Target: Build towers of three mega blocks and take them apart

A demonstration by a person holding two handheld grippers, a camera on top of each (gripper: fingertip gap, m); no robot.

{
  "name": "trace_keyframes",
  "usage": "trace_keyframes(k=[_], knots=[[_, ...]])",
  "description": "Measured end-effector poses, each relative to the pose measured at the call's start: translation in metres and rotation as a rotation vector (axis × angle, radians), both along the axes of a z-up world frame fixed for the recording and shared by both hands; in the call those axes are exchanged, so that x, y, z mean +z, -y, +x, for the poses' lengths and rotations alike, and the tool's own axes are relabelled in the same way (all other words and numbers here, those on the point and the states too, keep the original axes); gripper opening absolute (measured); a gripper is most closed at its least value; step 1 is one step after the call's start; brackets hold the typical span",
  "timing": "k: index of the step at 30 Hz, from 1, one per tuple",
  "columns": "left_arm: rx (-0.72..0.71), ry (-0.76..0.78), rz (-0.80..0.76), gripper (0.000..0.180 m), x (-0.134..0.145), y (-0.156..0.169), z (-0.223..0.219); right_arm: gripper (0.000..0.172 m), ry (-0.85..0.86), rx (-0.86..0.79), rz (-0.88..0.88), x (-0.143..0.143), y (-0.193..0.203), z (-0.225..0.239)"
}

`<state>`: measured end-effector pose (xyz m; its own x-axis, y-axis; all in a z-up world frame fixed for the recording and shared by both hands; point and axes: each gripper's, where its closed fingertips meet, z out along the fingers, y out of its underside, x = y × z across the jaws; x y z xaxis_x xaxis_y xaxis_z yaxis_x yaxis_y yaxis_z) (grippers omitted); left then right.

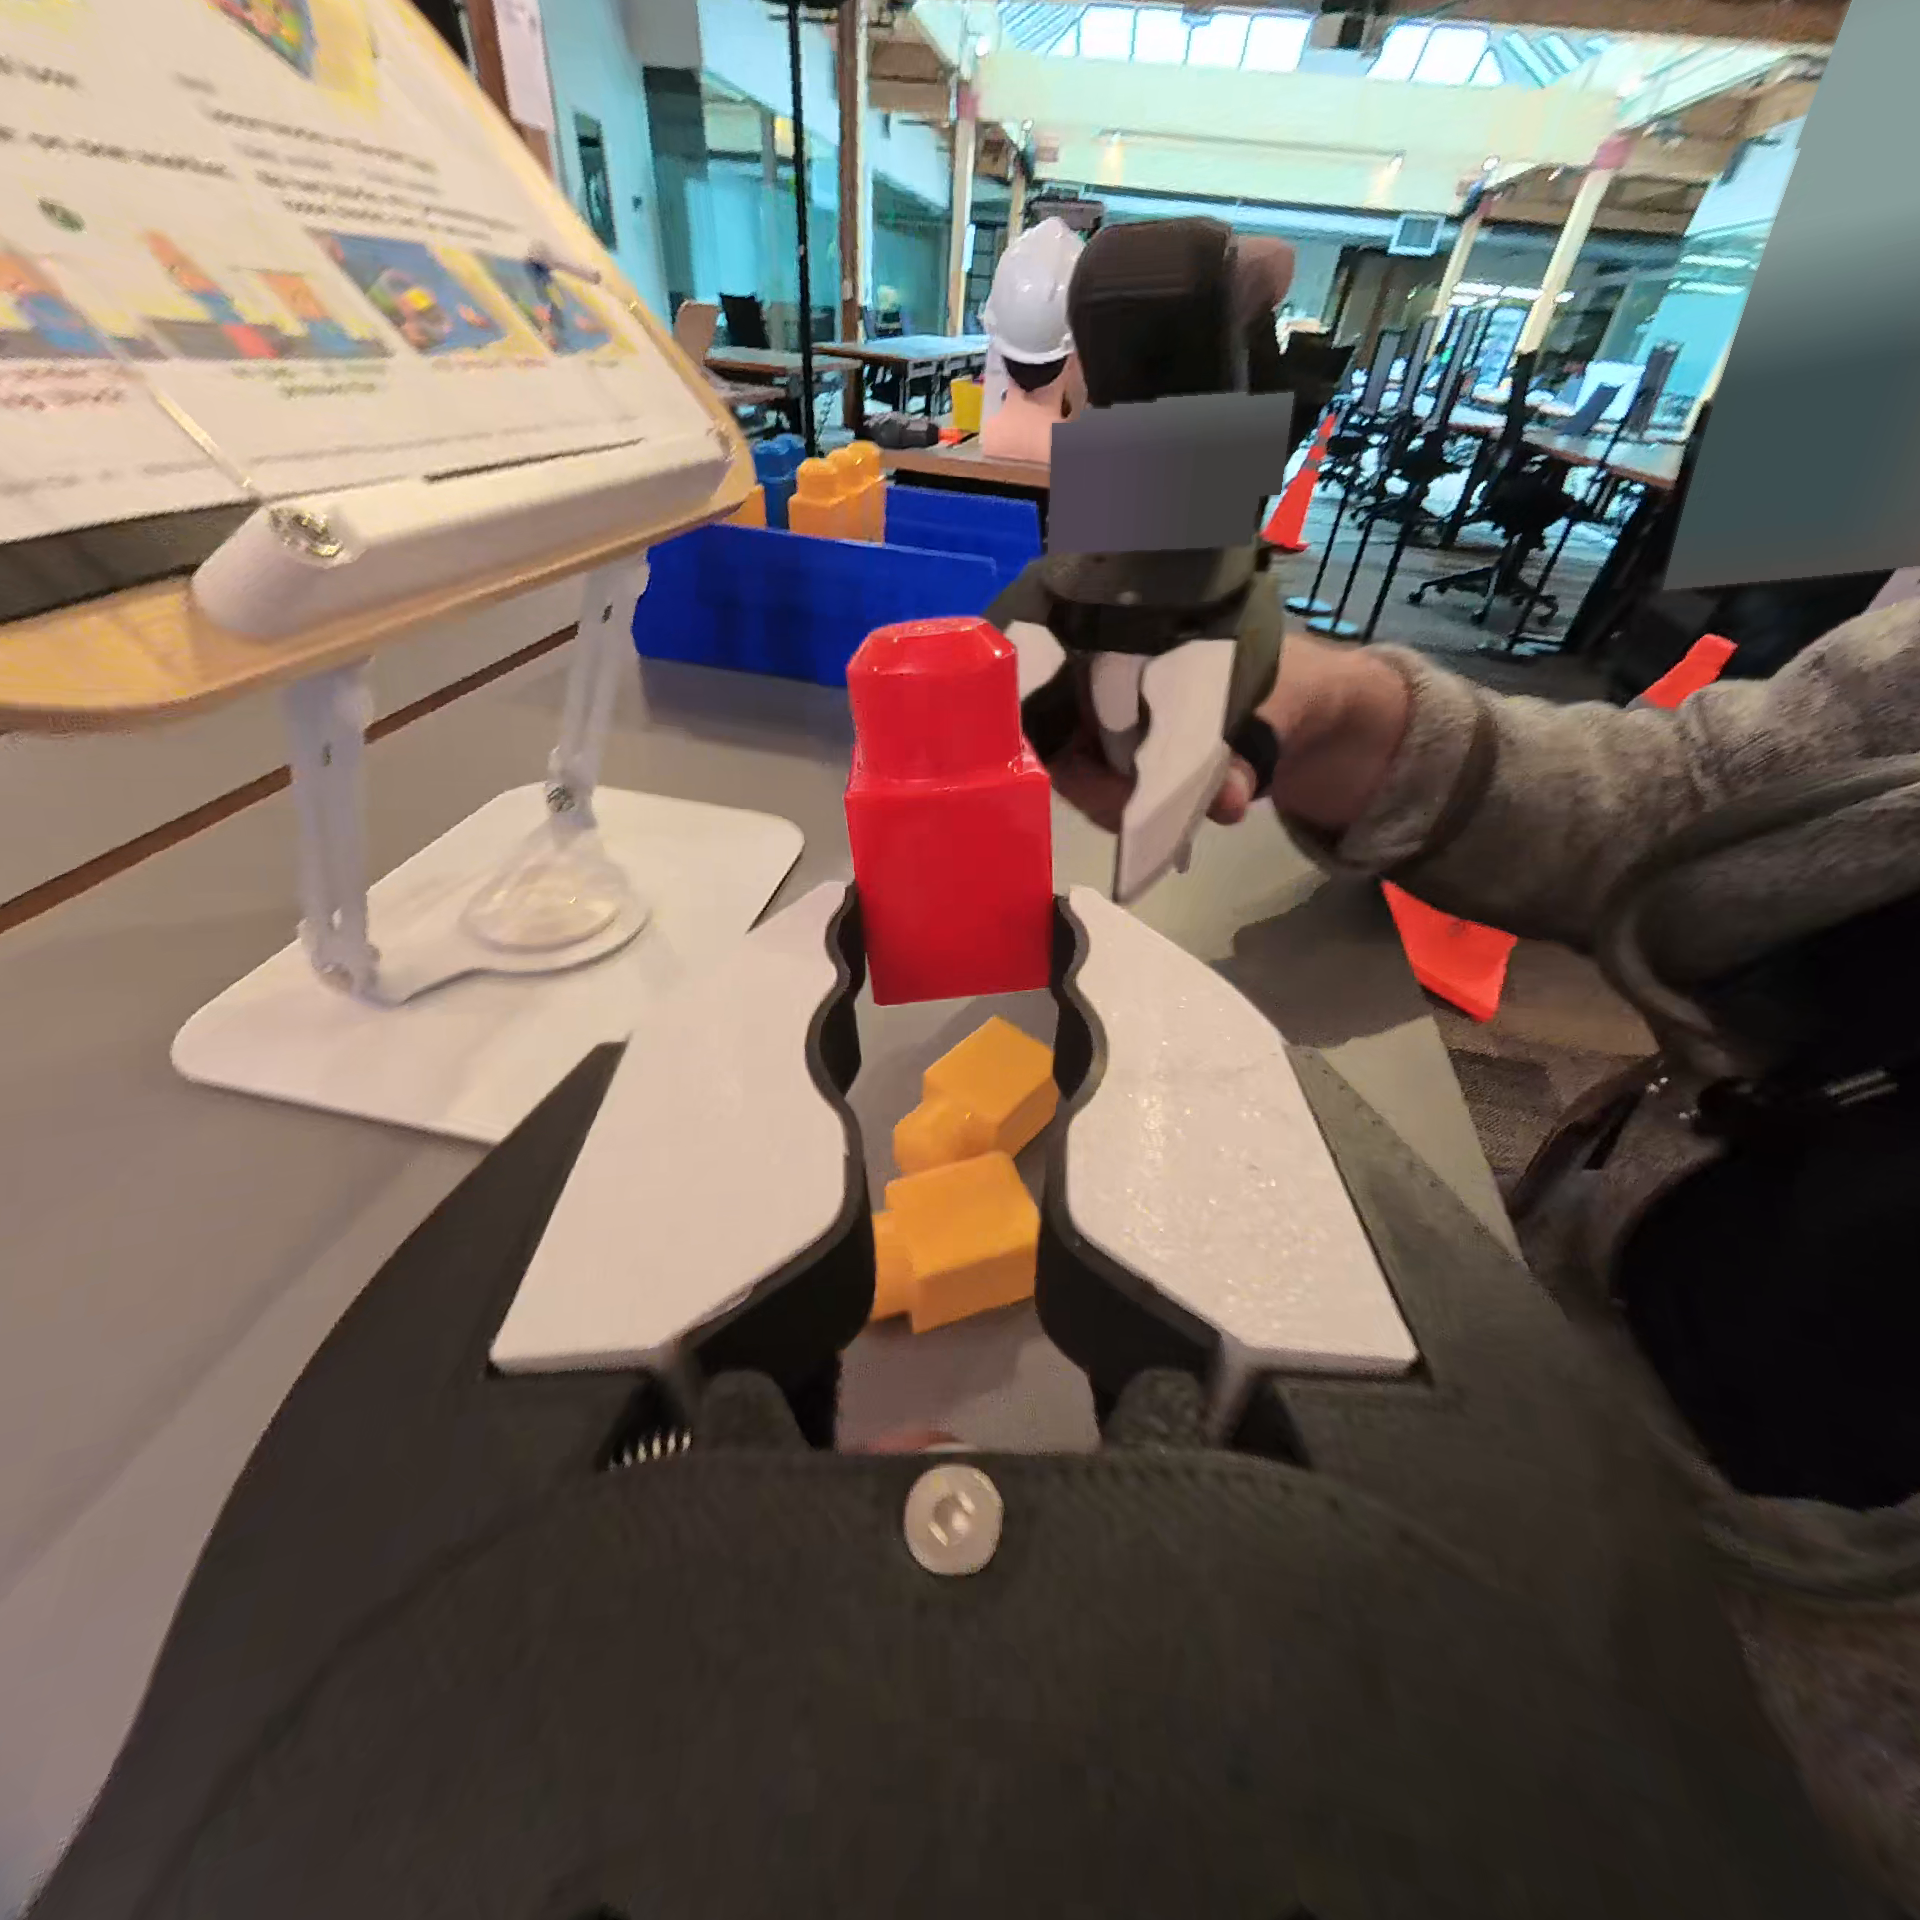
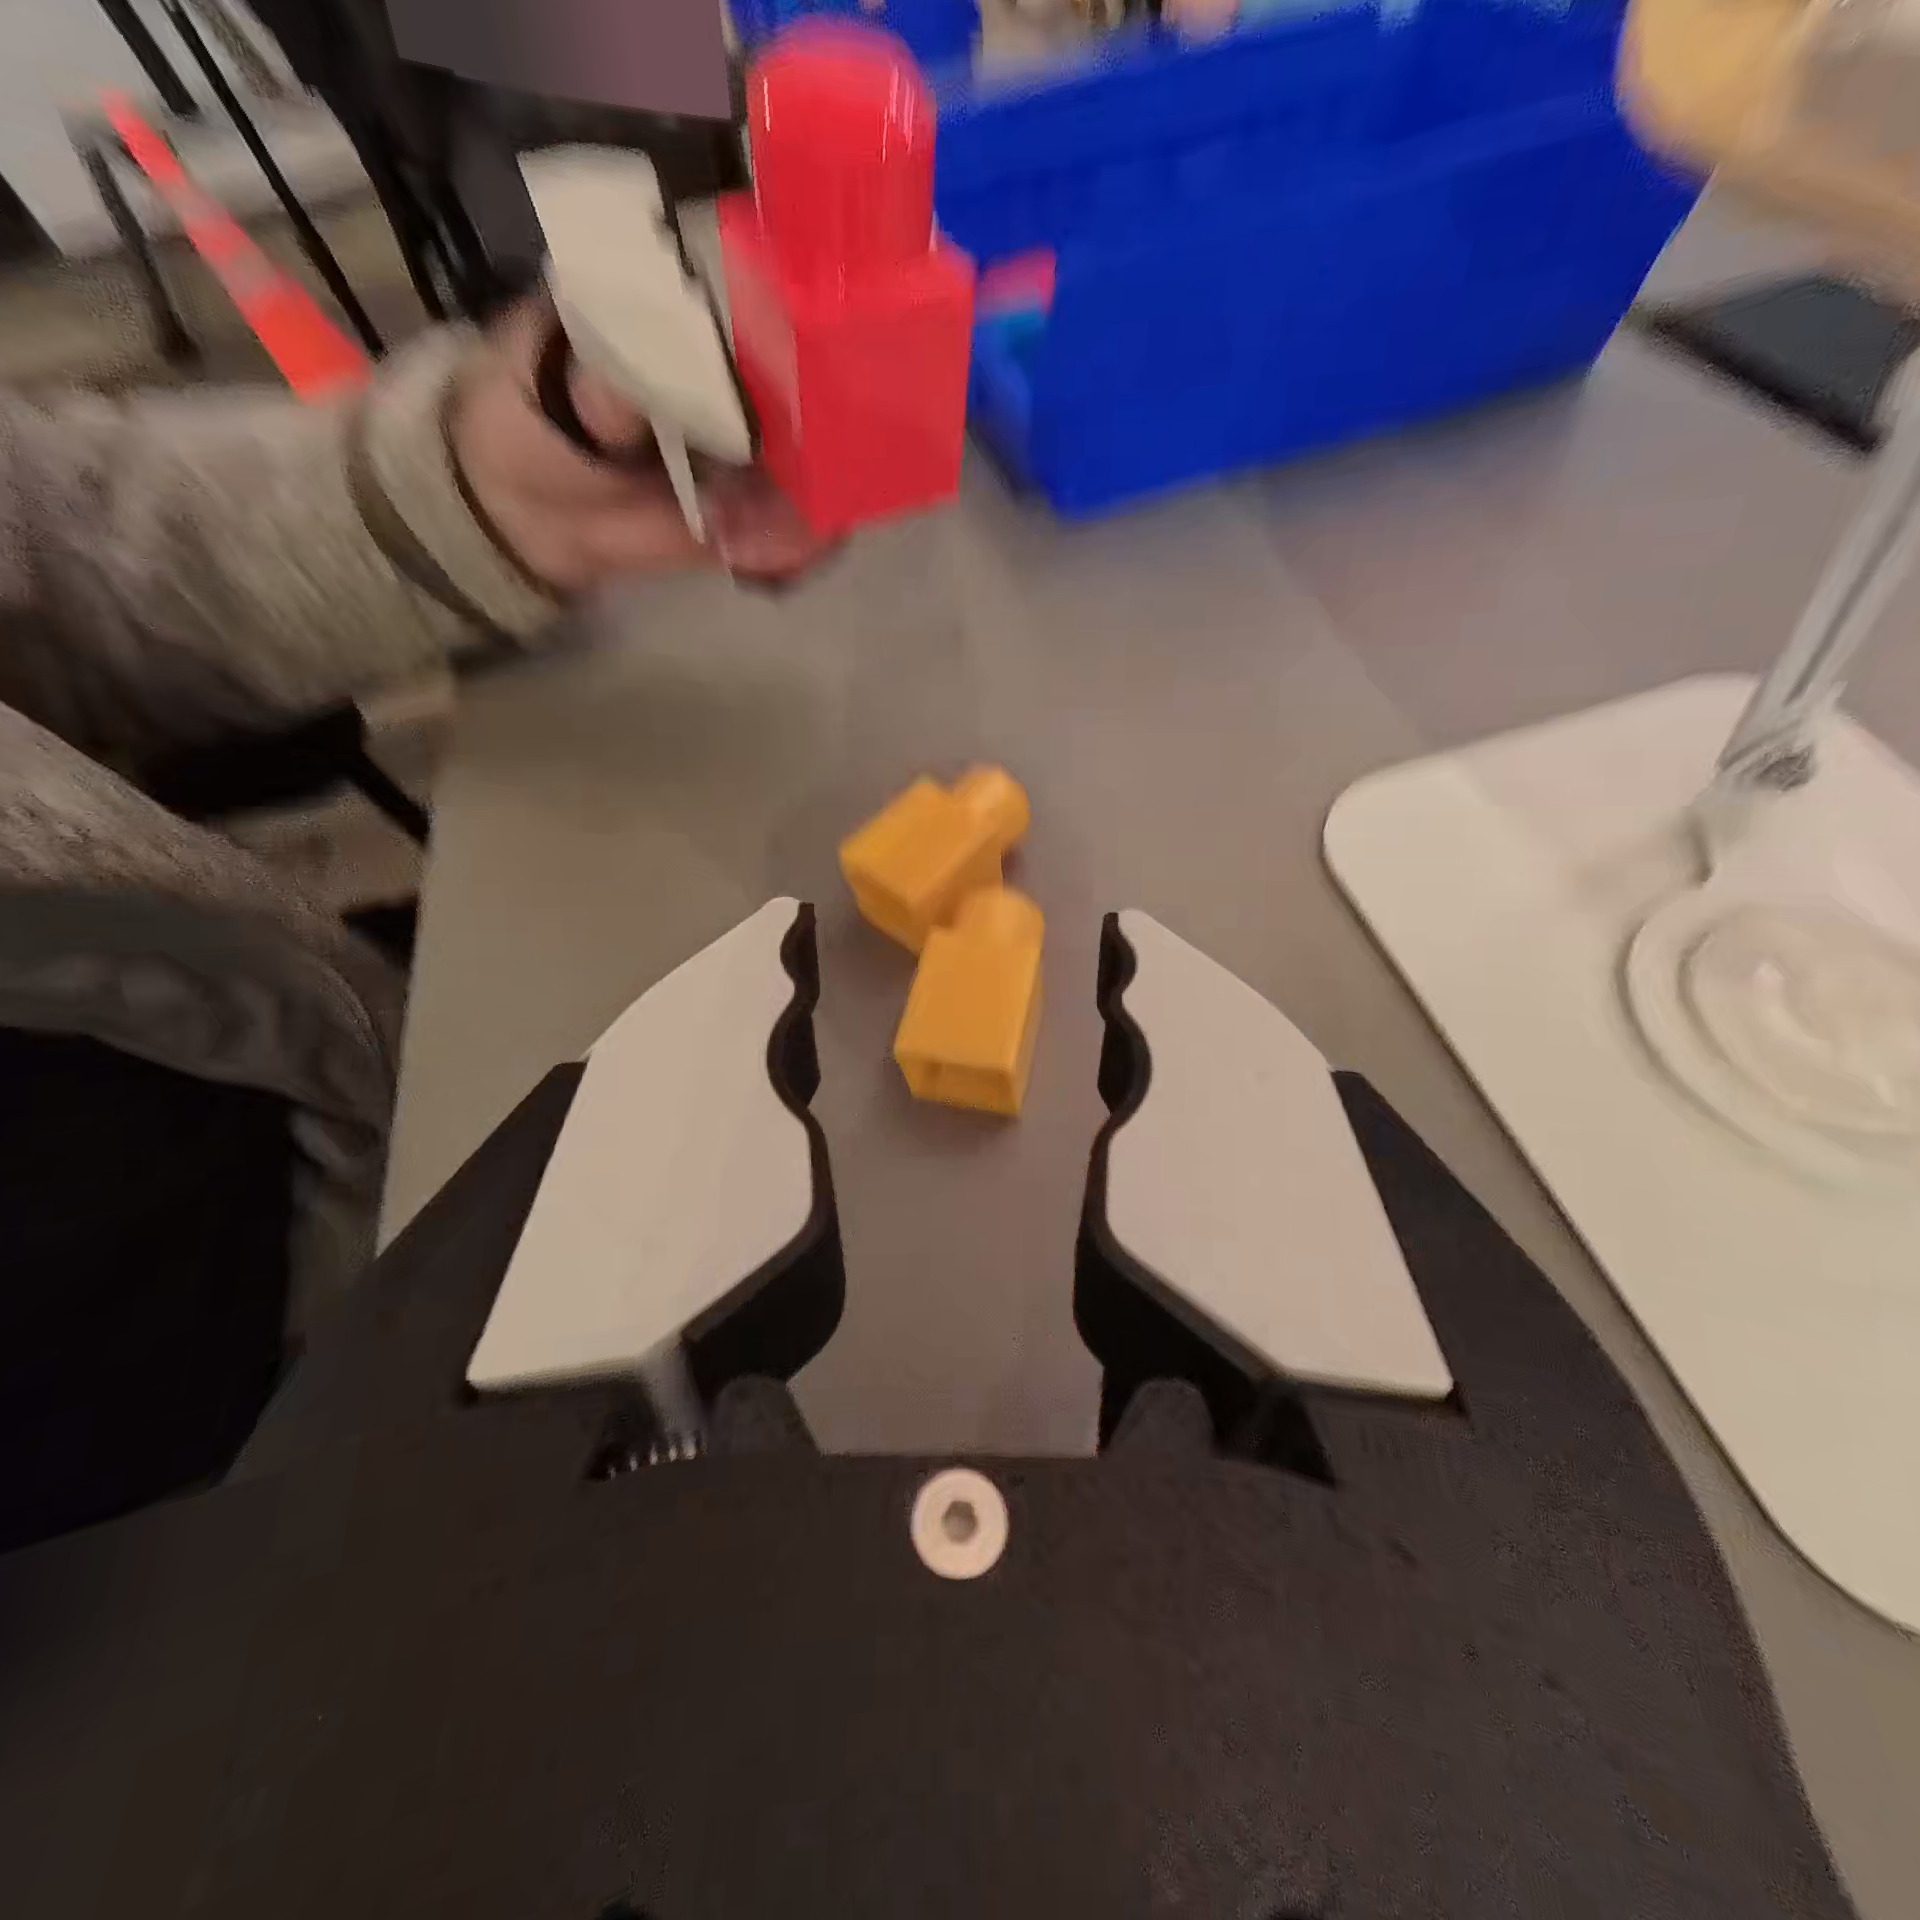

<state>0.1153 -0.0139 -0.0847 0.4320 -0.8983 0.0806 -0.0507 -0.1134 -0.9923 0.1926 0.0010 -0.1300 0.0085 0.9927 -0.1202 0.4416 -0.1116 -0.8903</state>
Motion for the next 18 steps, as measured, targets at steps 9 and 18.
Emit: trace_keyframes(k=[9, 18], knots=[[0.026, -0.061, -0.047, 0.033, -0.027, -0.006, -0.007, 0.049, 0.570, -0.007, 0.166, -0.073, 0.004, -0.020], [0.013, -0.062, -0.070, 0.033, -0.032, -0.007, -0.008, 0.037, 0.687, 0.013, 0.204, -0.086, -0.004, -0.031]])
